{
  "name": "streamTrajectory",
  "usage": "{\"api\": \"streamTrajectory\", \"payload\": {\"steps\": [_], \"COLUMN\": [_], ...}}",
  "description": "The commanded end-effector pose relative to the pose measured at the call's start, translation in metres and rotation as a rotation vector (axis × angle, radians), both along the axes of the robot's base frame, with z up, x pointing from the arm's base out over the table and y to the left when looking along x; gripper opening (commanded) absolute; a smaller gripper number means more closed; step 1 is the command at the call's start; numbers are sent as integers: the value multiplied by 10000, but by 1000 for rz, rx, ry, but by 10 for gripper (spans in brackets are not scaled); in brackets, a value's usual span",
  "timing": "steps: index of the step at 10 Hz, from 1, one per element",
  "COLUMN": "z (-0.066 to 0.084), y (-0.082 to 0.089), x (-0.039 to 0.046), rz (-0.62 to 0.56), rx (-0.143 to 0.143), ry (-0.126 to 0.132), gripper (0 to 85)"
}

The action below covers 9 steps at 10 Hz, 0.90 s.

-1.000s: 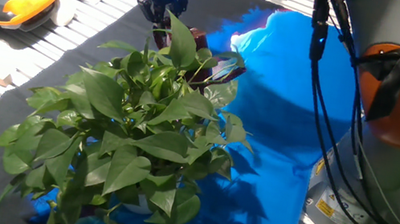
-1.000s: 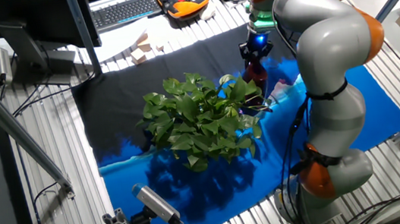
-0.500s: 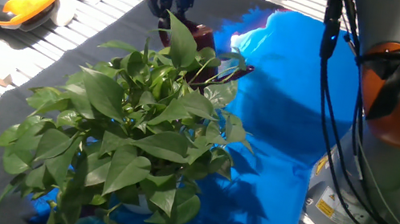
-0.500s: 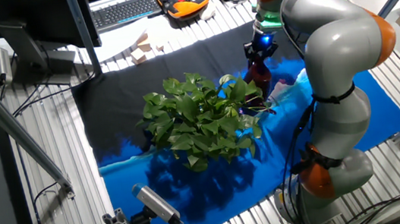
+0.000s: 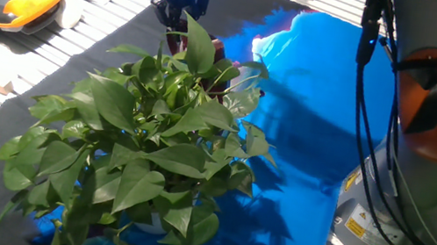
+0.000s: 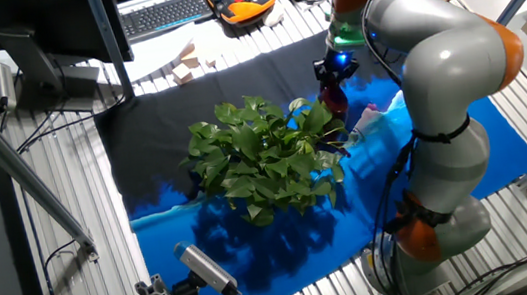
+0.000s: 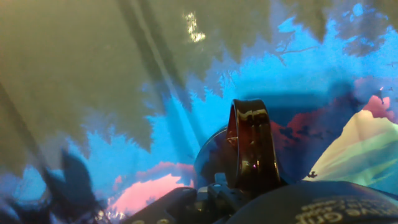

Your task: Water the plant

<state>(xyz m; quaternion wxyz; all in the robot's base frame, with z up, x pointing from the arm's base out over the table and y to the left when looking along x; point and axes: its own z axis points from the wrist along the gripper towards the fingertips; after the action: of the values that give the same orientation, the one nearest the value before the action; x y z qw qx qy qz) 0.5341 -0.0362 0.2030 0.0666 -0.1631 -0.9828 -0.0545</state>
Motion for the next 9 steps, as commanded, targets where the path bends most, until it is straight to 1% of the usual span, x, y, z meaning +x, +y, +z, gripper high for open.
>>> {"api": "streamTrajectory", "payload": {"steps": [1,2,4,5,6,8,9], "z": [0,0,0,0,0,0,0], "y": [-5,-5,-5,-5,-5,-5,-5], "x": [0,0,0,0,0,0,0], "rz": [-10,-14,-68,-74,-91,-129,-140], "rx": [6,-41,-10,-29,-14,-22,-32], "ry": [-20,-46,-76,-85,-88,-88,-79], "gripper": [0,0,0,0,0,0,0]}}
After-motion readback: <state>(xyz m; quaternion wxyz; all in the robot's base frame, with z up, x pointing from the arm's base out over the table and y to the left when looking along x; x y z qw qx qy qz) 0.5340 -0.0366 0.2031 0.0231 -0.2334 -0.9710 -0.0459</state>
